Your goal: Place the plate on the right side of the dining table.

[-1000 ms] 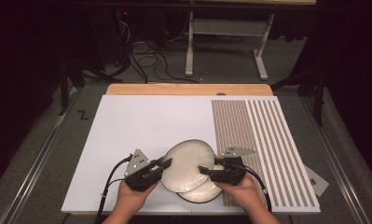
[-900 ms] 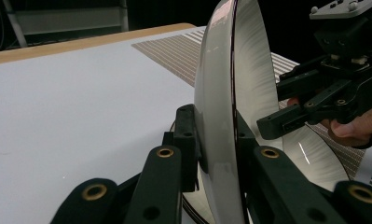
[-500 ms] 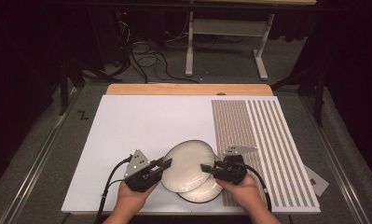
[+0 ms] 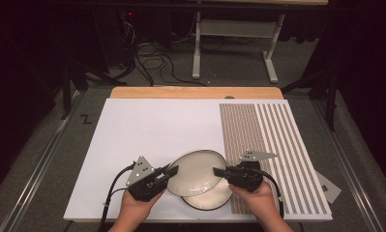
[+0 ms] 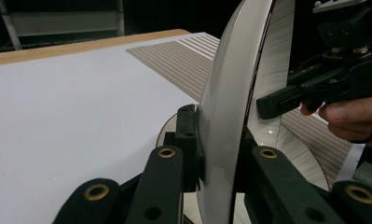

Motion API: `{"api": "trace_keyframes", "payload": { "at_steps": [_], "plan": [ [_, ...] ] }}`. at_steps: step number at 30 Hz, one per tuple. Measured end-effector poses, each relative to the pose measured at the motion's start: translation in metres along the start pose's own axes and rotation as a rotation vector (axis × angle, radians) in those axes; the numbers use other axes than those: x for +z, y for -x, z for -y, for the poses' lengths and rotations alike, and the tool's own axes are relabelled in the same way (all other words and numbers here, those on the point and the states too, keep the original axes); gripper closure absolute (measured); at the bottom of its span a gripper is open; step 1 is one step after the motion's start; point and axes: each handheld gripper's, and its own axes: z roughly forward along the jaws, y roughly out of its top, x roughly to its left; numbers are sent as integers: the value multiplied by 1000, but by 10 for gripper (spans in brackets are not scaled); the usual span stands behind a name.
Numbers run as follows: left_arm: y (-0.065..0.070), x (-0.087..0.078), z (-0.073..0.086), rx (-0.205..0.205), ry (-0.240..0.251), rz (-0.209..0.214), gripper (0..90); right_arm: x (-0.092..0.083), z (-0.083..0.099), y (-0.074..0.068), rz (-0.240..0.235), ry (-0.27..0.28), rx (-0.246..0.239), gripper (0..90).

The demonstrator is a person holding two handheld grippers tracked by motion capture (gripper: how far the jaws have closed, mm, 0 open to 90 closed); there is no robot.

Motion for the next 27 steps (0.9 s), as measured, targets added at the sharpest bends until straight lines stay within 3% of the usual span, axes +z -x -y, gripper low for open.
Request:
{"api": "trace_keyframes", "payload": {
  "at_steps": [5,18,27],
  "plan": [
    [-1,-1,-4,-35,19,20,799,-9,-4,-5,14,37,-28,803],
    [3,6,-20,2,54,9,776,-29,-18,-9,45,115,-69,824],
    [5,23,-40,-7,39,11,767,-46,-33,2,58,131,-106,835]
  ]
}}
